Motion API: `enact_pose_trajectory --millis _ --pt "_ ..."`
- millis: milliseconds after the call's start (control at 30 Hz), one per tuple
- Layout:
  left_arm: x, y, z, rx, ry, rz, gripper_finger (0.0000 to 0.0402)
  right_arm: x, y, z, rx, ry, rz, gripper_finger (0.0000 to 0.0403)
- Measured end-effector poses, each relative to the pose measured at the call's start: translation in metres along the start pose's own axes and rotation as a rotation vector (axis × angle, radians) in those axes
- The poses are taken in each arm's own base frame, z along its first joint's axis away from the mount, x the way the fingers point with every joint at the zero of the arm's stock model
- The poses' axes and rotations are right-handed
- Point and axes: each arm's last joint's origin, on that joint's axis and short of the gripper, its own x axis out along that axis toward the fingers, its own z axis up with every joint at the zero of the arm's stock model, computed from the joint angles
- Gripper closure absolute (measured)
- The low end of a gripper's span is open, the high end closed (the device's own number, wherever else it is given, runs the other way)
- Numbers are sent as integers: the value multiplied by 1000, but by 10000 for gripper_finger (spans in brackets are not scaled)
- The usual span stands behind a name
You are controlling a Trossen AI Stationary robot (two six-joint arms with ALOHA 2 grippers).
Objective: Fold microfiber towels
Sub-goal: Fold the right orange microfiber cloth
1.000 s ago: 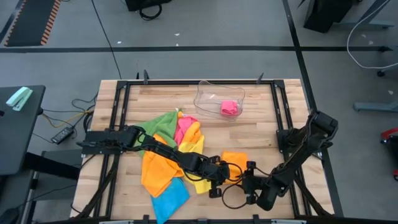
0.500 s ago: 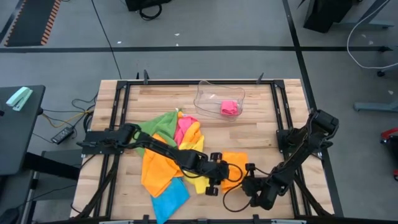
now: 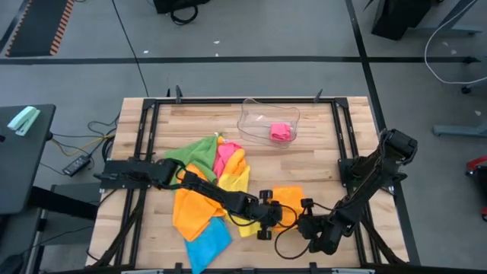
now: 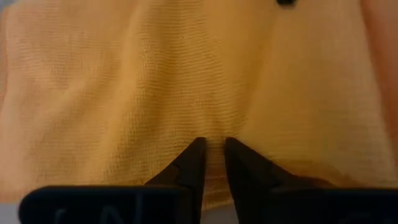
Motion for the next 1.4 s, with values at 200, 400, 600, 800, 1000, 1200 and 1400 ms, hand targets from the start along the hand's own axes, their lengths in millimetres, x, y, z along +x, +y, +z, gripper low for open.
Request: enact_pose_trajectory --millis 200,400,600,800,1000,1200,1400 --pt "-6 -25 -3 33 -16 -43 355 -9 -5 7 15 -22 11 387" --pt "-9 -38 -7 55 -11 -58 370 -2 -13 10 36 11 1 387" --pt "-18 -38 -8 105 23 12 385 7 -20 16 -2 37 24 387" --pt "-47 -40 0 190 46 147 390 10 -24 20 -68 38 38 387" --pt "-45 -45 -9 228 54 185 384 14 -29 24 -91 61 89 384" --pt "-45 -48 -27 294 -51 145 395 18 -34 27 -68 117 181 372" --pt "-58 -20 -37 183 -145 164 377 15 -30 24 -73 151 235 372"
